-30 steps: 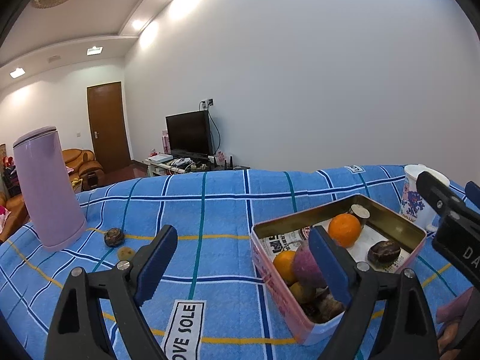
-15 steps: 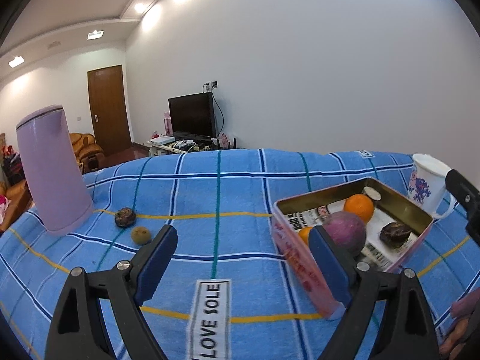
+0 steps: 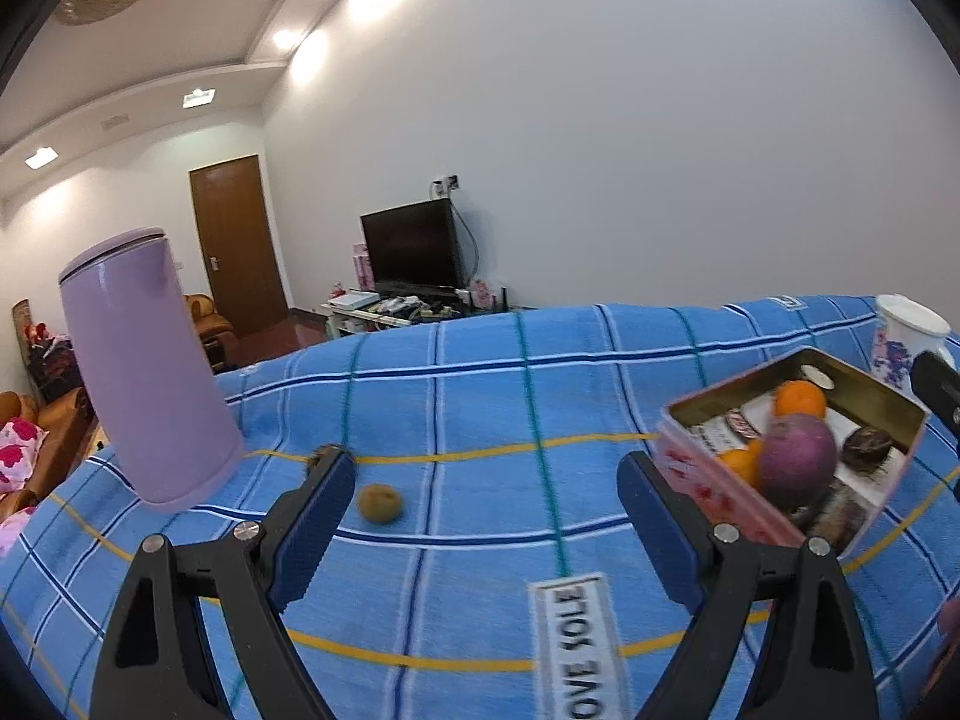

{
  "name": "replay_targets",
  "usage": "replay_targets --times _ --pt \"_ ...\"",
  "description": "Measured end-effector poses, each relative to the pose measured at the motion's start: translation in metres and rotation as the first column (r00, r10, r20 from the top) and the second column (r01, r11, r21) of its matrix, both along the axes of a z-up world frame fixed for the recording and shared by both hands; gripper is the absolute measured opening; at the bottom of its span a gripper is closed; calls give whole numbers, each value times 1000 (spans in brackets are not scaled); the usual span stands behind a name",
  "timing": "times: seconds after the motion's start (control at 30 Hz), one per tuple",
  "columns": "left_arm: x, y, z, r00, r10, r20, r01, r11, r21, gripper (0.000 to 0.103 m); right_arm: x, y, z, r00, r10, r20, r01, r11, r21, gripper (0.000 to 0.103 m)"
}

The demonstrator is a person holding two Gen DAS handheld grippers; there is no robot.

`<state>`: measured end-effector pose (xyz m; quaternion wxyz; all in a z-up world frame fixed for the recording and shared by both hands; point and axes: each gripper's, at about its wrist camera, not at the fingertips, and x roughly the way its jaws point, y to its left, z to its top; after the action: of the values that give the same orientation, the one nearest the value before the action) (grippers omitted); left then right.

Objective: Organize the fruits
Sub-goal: 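Withdraw both open tools from the tin toward the root chunk and small fruit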

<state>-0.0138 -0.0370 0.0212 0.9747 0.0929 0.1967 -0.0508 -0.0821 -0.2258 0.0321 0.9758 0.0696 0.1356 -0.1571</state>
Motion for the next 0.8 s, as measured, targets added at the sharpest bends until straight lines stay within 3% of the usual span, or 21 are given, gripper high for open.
replay_targets --times 0.47,0.8 --pt "21 47 2 999 51 7 -51 999 -12 90 37 68 -2 995 95 -35 -96 995 -12 103" --pt "44 80 0 992 121 -17 -122 993 -4 90 63 101 -5 990 132 -54 -130 990 50 103"
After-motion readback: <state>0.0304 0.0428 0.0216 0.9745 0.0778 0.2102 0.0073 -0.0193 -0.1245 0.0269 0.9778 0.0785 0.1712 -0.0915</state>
